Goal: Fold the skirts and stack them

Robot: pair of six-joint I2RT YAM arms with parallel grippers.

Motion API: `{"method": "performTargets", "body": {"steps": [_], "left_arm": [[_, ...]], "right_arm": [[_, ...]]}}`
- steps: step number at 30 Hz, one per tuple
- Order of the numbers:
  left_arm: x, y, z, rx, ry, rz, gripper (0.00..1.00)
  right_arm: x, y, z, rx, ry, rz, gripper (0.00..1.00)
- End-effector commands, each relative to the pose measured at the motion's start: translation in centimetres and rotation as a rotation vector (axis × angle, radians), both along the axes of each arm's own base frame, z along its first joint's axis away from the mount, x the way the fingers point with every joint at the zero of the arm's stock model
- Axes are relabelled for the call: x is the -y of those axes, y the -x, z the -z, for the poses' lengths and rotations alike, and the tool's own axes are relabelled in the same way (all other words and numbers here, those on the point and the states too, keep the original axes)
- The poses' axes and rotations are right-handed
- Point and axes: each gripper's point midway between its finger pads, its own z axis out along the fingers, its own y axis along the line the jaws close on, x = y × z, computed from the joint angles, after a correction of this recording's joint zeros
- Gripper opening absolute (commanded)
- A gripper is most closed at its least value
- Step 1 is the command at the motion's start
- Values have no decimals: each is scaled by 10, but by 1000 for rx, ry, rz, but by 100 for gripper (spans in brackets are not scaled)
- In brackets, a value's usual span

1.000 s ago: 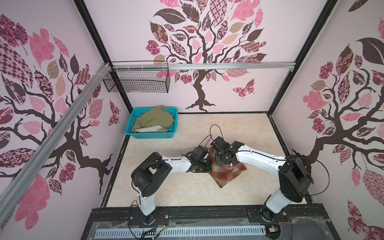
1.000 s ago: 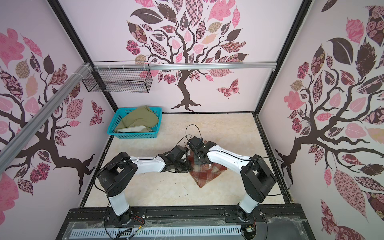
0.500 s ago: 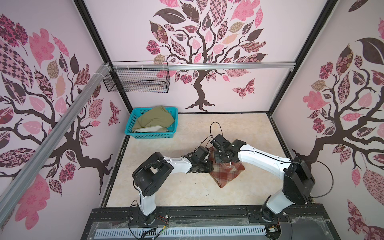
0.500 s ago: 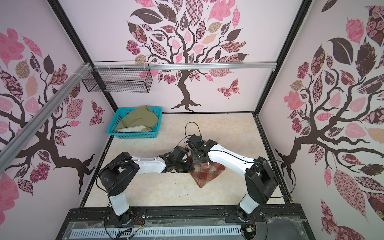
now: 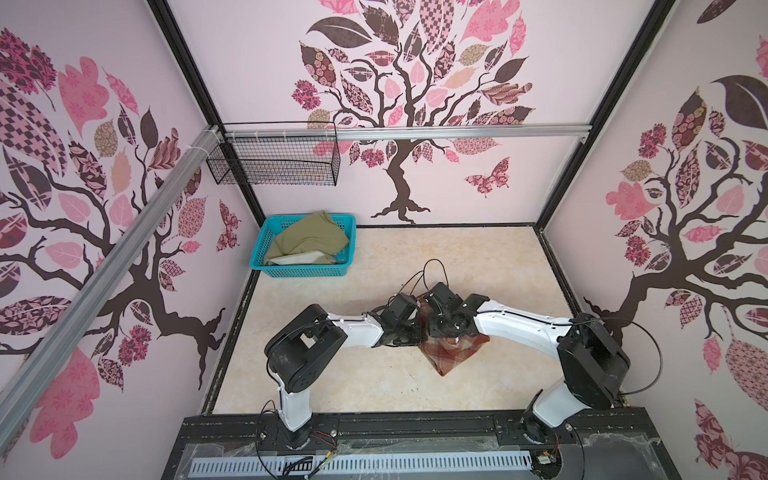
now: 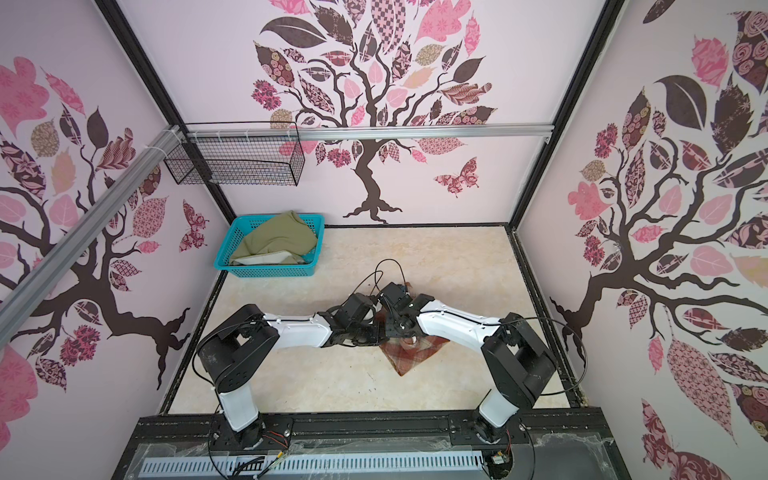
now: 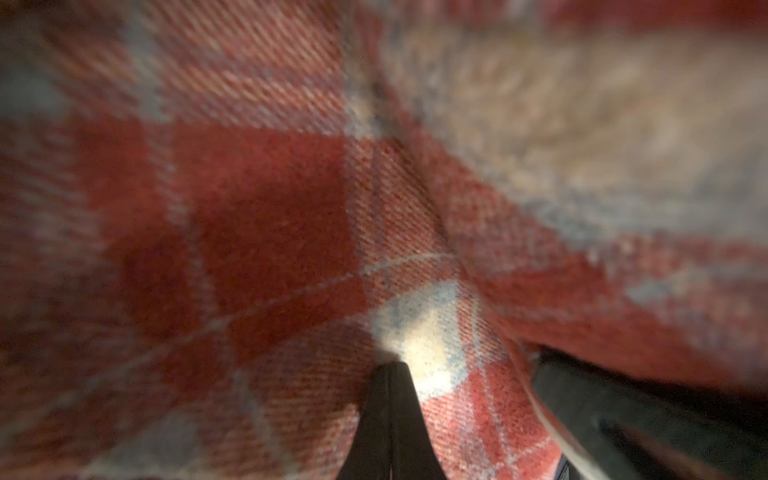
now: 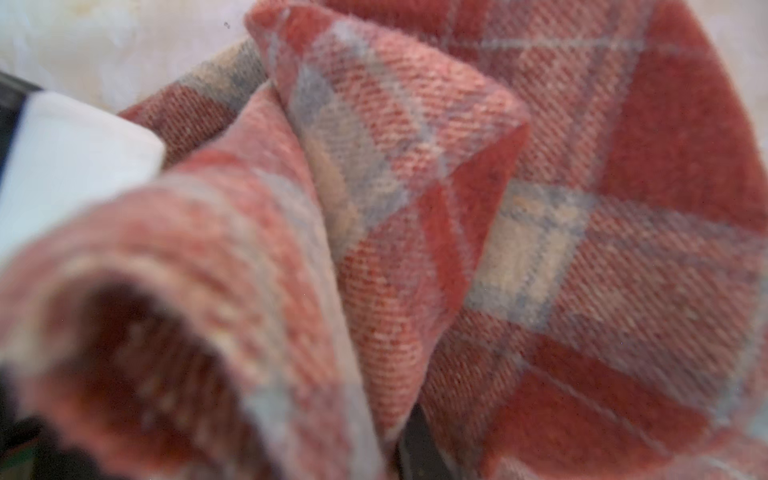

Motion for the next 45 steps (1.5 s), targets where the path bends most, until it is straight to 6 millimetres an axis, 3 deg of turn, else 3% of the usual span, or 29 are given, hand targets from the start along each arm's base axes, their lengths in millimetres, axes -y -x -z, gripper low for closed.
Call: {"method": "performTargets", "body": {"steps": [1,10,23,37,45], "left_arm": [[-28,21,39,-83,-140,-16,0],[-32,25,24,-70,-114,-26,0],[-32,27,39,-95,-123,-31,0],[-34,26,37,-86,-123,-37,0],[-33,25,16,-60,-91,-49,0]], "right_arm": [[-11,-4,-7,24,-63,23,0],[-17,-10,-7,26,-74,34,0],[-33,-7,-17,7,-162,32,0],[-30,-4,13,-21,-127,52,0],[-24,-6,18,-7,-96,56,0]]}}
